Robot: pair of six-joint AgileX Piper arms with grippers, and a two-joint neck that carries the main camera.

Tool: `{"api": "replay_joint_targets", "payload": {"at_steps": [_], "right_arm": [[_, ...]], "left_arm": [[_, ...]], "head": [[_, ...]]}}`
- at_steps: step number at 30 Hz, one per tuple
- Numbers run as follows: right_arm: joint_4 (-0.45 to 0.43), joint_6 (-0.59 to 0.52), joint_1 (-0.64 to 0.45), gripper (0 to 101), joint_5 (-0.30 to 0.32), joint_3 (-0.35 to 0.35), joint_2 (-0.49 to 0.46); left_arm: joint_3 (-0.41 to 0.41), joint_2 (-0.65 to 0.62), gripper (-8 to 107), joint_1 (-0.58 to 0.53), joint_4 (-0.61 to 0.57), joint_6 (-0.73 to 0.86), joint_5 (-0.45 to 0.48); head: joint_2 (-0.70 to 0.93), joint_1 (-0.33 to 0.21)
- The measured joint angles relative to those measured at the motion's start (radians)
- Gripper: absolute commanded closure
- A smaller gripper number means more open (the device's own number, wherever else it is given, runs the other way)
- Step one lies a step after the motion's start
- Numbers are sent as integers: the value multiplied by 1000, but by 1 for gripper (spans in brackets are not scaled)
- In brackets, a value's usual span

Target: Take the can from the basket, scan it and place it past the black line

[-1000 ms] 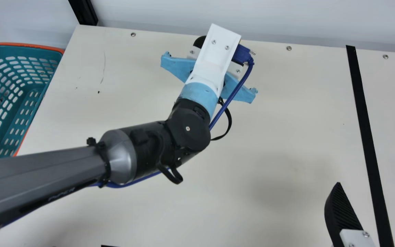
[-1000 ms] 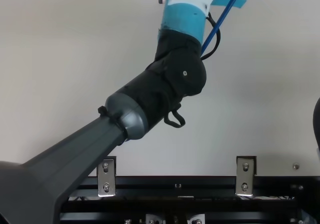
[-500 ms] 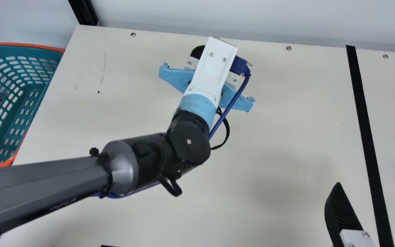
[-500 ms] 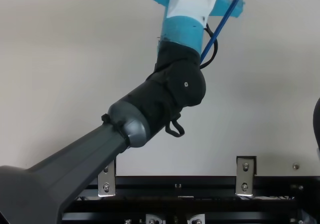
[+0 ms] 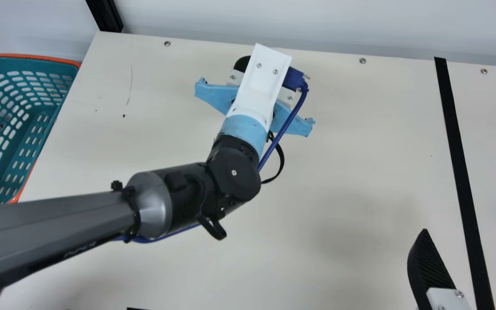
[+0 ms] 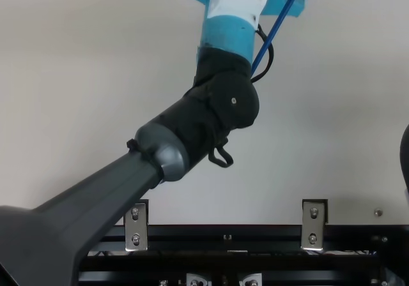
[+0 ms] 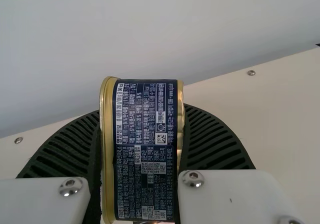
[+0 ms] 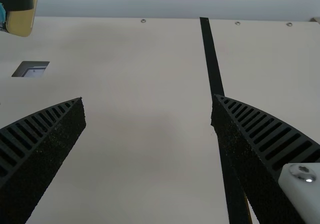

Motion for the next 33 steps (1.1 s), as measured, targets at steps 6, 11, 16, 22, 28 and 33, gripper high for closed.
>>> {"api": "replay_joint_targets", "payload": {"at_steps": [6, 11, 16, 22, 28, 33], "right_arm": [[0, 0, 0, 0, 0, 0, 0], [0, 0, 0, 0, 0, 0, 0], [0, 0, 0, 0, 0, 0, 0], [0, 0, 0, 0, 0, 0, 0], [0, 0, 0, 0, 0, 0, 0], [0, 0, 0, 0, 0, 0, 0]], "left_arm": [[-40, 21, 89, 27, 1, 12, -20], [-78, 39, 89, 41, 0, 29, -31], [-114, 52, 89, 45, 0, 46, -37], [-134, 62, 89, 51, 0, 54, -37], [-130, 60, 89, 55, 0, 54, -35], [-123, 56, 89, 55, 0, 47, -31]], "head": [[-5, 0], [-5, 5], [-5, 5], [-5, 5], [0, 0], [0, 5]]}}
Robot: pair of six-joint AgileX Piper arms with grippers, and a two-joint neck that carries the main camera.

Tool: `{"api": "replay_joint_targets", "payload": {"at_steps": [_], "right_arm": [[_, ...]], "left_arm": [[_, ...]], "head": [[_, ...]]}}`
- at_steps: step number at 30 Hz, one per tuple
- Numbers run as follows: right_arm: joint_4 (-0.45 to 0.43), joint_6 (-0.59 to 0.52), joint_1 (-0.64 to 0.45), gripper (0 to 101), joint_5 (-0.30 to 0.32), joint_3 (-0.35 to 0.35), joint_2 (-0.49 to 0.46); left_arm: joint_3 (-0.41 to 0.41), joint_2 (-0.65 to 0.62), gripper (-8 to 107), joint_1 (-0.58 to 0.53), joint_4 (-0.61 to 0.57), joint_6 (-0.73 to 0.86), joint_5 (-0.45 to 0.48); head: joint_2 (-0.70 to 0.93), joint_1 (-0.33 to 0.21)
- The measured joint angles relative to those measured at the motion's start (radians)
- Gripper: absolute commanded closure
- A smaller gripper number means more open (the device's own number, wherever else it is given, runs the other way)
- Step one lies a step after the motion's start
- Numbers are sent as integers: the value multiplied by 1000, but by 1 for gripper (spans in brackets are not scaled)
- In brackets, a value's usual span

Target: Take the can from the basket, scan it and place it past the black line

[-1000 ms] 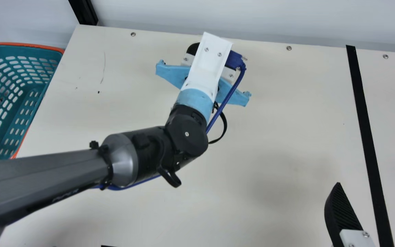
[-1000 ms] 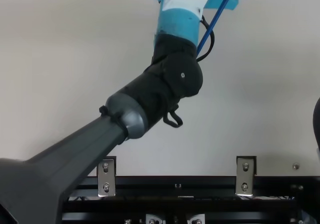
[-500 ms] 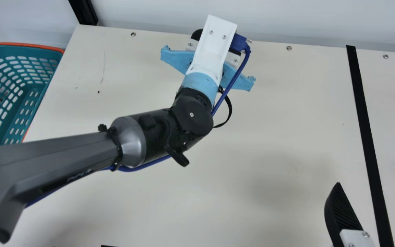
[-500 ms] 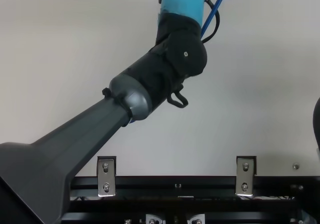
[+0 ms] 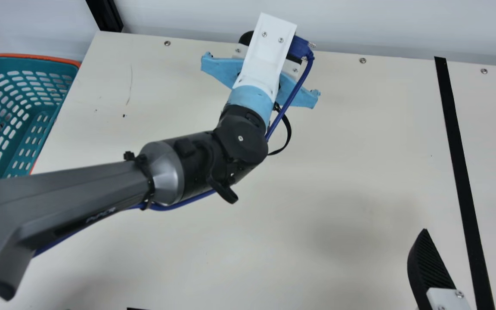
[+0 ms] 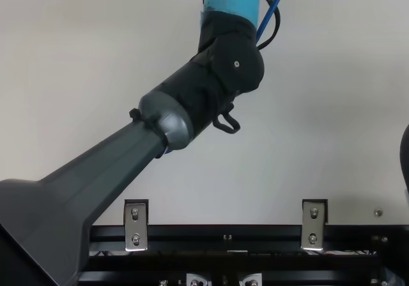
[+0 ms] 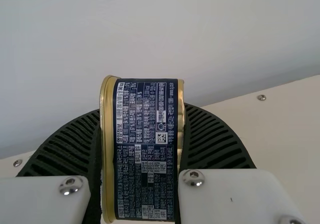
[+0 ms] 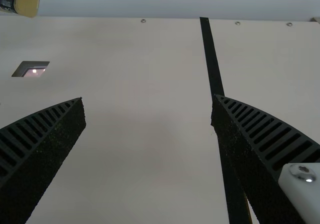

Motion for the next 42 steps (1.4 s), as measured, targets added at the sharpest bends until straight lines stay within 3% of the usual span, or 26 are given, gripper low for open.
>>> {"api": "replay_joint_targets", "payload": {"at_steps": [7, 16, 32, 42], "right_arm": [[0, 0, 0, 0, 0, 0, 0], [0, 0, 0, 0, 0, 0, 0], [0, 0, 0, 0, 0, 0, 0], [0, 0, 0, 0, 0, 0, 0]], "left_arm": [[45, -34, 89, 0, 0, -36, 2], [184, -176, 89, 44, -1, -113, -69], [528, -554, 89, 269, 1, 17, -420], [634, -655, 89, 368, -65, 217, -612]], "head": [[-5, 0], [-5, 0], [-5, -5], [-5, -5]]}}
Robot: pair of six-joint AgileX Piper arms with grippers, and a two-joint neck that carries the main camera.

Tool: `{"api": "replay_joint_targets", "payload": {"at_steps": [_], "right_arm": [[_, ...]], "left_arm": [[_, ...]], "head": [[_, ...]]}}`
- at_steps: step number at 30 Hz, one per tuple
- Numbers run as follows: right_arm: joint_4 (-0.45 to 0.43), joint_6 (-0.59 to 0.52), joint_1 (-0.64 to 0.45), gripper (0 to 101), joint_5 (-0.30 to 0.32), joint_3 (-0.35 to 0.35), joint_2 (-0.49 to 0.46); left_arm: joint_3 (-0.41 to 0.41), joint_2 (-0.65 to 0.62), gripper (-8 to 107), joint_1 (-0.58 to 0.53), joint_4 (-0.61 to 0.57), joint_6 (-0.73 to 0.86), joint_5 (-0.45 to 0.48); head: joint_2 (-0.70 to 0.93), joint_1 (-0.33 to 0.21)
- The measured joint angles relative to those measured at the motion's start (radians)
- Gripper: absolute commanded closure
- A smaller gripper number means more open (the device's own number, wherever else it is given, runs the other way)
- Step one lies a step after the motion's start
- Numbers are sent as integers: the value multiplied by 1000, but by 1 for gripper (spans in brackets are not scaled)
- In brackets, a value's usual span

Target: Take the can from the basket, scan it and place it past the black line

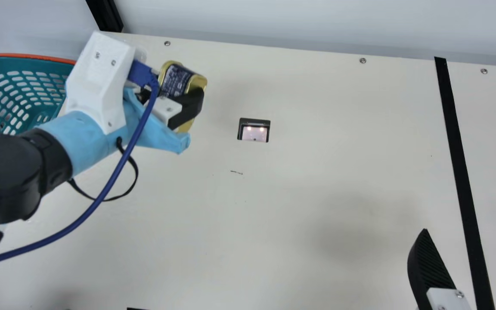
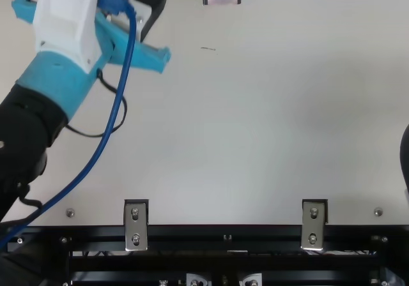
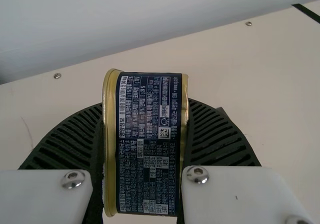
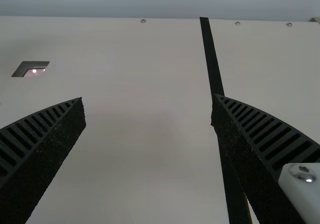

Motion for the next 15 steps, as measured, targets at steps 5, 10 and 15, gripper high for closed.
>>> {"api": "replay_joint_targets", "payload": {"at_steps": [5, 10, 15], "right_arm": [[0, 0, 0, 0, 0, 0, 0], [0, 0, 0, 0, 0, 0, 0], [0, 0, 0, 0, 0, 0, 0]], "left_arm": [[35, -5, 89, -9, -78, 149, -47], [65, -3, 89, -62, -149, 277, -46], [83, 9, 89, -138, -223, 400, -31]], "head": [[5, 0], [0, 5], [5, 0]]}}
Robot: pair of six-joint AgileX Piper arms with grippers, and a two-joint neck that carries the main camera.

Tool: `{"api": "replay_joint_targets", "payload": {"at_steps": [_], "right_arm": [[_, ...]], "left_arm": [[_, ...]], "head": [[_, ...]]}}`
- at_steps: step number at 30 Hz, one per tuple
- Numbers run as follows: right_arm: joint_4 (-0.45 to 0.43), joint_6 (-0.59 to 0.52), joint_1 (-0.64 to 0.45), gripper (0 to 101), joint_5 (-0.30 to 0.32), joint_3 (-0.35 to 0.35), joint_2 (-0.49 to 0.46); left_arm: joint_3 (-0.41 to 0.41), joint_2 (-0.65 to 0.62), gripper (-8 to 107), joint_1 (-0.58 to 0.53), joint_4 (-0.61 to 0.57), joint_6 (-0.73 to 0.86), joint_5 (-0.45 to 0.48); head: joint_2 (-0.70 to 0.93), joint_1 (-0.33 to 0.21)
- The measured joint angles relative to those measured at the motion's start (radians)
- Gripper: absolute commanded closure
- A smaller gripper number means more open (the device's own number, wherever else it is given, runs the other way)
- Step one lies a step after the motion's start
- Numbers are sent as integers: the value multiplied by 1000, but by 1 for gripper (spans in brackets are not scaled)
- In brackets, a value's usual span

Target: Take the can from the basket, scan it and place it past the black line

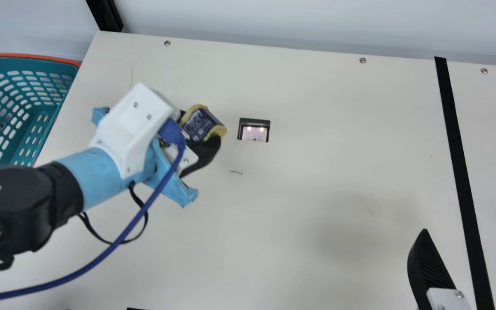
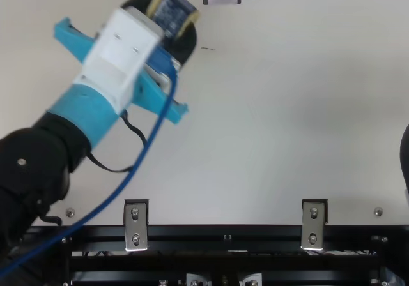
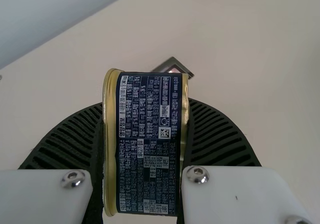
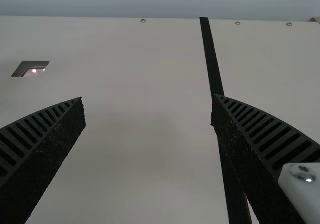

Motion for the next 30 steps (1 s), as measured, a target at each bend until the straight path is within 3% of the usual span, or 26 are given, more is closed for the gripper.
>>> {"api": "replay_joint_targets", "payload": {"at_steps": [19, 30], "right_arm": [[0, 0, 0, 0, 0, 0, 0], [-1, 0, 0, 0, 0, 0, 0]], "left_arm": [[46, 114, 89, -340, -401, 486, 68], [34, 143, 89, -491, -757, 839, 161]], "head": [[0, 5], [-5, 0]]}}
